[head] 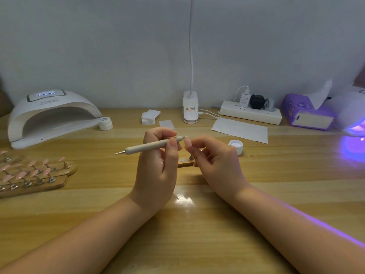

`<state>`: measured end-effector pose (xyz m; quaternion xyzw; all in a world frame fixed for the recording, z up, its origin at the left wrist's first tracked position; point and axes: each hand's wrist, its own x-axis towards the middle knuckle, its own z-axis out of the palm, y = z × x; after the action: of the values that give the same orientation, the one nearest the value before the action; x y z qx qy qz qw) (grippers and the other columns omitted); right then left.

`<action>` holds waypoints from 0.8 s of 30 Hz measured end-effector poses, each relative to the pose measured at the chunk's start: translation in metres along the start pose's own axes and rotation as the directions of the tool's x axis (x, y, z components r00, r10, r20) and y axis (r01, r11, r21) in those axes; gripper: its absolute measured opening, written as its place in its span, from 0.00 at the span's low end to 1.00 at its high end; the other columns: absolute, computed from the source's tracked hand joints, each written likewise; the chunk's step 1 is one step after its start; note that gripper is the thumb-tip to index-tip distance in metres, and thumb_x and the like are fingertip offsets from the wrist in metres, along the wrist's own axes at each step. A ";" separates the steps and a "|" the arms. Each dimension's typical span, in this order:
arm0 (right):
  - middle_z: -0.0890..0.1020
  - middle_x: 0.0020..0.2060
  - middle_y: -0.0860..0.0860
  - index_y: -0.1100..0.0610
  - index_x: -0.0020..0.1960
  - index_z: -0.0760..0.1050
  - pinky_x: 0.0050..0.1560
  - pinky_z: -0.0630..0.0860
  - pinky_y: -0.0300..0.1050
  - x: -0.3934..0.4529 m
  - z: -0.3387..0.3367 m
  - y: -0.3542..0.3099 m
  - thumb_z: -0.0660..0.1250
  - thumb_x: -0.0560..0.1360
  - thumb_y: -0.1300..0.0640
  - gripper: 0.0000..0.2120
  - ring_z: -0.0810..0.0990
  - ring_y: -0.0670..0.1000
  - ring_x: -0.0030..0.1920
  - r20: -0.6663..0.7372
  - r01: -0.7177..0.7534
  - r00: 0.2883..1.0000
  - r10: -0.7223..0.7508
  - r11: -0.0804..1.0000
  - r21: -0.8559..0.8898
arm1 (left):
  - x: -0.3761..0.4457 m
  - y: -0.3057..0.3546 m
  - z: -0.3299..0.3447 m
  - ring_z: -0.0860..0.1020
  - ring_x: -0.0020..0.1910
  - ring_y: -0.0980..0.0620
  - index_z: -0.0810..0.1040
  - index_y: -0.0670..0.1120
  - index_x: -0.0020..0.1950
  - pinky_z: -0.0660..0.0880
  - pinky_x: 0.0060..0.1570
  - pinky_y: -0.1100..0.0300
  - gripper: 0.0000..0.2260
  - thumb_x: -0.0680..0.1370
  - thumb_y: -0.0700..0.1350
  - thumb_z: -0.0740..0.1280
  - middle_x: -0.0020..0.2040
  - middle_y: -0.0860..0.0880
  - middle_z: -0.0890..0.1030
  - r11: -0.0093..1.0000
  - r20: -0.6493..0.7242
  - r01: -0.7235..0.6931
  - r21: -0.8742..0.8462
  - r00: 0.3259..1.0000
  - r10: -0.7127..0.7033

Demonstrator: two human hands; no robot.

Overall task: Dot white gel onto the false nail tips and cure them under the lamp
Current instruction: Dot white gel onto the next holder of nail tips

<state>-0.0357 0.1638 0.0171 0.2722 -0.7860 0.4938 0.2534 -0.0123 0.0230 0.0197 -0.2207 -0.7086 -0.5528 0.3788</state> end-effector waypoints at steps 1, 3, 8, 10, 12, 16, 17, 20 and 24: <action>0.82 0.38 0.47 0.58 0.51 0.81 0.36 0.77 0.55 0.000 0.000 0.000 0.68 0.77 0.57 0.07 0.80 0.52 0.34 -0.005 -0.008 1.000 0.008 1.000 0.004 | 0.000 0.000 0.000 0.77 0.42 0.60 0.68 0.53 0.54 0.73 0.40 0.69 0.04 0.79 0.48 0.57 0.43 0.51 0.76 1.000 -0.002 -0.001 0.004 1.000 0.001; 0.82 0.37 0.46 0.59 0.51 0.81 0.36 0.77 0.54 0.000 0.001 0.000 0.68 0.77 0.57 0.06 0.80 0.51 0.34 -0.010 -0.031 0.999 0.031 0.999 0.013 | 0.001 -0.001 0.000 0.77 0.43 0.61 0.70 0.51 0.55 0.73 0.41 0.70 0.06 0.80 0.47 0.57 0.45 0.54 0.77 1.000 0.000 -0.004 0.021 1.000 0.004; 0.83 0.37 0.48 0.58 0.49 0.80 0.39 0.78 0.55 0.000 0.000 0.000 0.69 0.76 0.57 0.05 0.81 0.52 0.36 0.002 -0.107 0.994 0.107 0.993 0.051 | 0.000 -0.002 -0.001 0.79 0.46 0.60 0.72 0.48 0.56 0.74 0.45 0.69 0.08 0.81 0.46 0.56 0.47 0.56 0.77 0.998 -0.001 -0.010 0.058 1.000 0.010; 0.83 0.37 0.50 0.58 0.47 0.81 0.40 0.78 0.57 0.000 0.000 -0.001 0.69 0.76 0.56 0.05 0.81 0.55 0.36 -0.007 -0.140 0.990 0.142 0.986 0.095 | 0.000 -0.002 -0.001 0.78 0.45 0.58 0.72 0.51 0.55 0.75 0.44 0.66 0.07 0.81 0.47 0.56 0.46 0.55 0.78 0.999 -0.002 -0.001 0.050 1.000 0.001; 0.83 0.37 0.52 0.58 0.47 0.81 0.40 0.78 0.58 0.000 0.000 0.000 0.70 0.75 0.56 0.06 0.81 0.57 0.35 -0.009 -0.162 0.986 0.164 0.979 0.124 | -0.001 0.000 -0.001 0.78 0.44 0.58 0.71 0.53 0.54 0.76 0.44 0.65 0.06 0.81 0.47 0.56 0.44 0.54 0.78 0.999 0.006 -0.002 0.050 1.000 0.001; 0.84 0.38 0.51 0.57 0.47 0.82 0.39 0.78 0.58 0.001 -0.002 0.002 0.71 0.74 0.57 0.04 0.81 0.58 0.35 0.008 -0.183 0.983 0.184 0.971 0.153 | -0.001 0.002 -0.001 0.78 0.42 0.58 0.70 0.54 0.53 0.75 0.43 0.67 0.05 0.81 0.47 0.56 0.42 0.54 0.78 0.997 0.028 -0.015 0.074 1.000 0.013; 0.84 0.38 0.51 0.57 0.48 0.82 0.38 0.79 0.58 0.001 -0.002 0.002 0.71 0.74 0.57 0.04 0.81 0.58 0.35 0.012 -0.185 0.983 0.185 0.970 0.158 | -0.001 0.002 -0.001 0.78 0.42 0.59 0.70 0.54 0.53 0.74 0.43 0.68 0.05 0.81 0.47 0.56 0.42 0.54 0.78 0.997 0.031 -0.017 0.080 0.999 0.014; 0.84 0.38 0.51 0.56 0.48 0.82 0.37 0.79 0.59 0.001 -0.001 0.003 0.71 0.75 0.55 0.05 0.81 0.57 0.35 0.016 -0.184 0.983 0.184 0.969 0.168 | -0.001 0.002 -0.001 0.78 0.41 0.58 0.71 0.51 0.53 0.73 0.42 0.70 0.05 0.81 0.47 0.56 0.41 0.54 0.77 0.996 0.035 -0.022 0.090 0.999 0.019; 0.83 0.37 0.51 0.56 0.48 0.82 0.37 0.79 0.58 0.001 -0.001 0.003 0.70 0.75 0.54 0.06 0.82 0.54 0.34 0.022 -0.174 0.985 0.173 0.971 0.162 | -0.001 0.002 -0.001 0.78 0.41 0.57 0.71 0.49 0.53 0.73 0.42 0.71 0.06 0.81 0.47 0.56 0.41 0.53 0.77 0.995 0.037 -0.027 0.097 0.999 0.023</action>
<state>-0.0383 0.1656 0.0159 0.2244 -0.7646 0.5759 0.1829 -0.0106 0.0228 0.0202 -0.2207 -0.7388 -0.5086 0.3832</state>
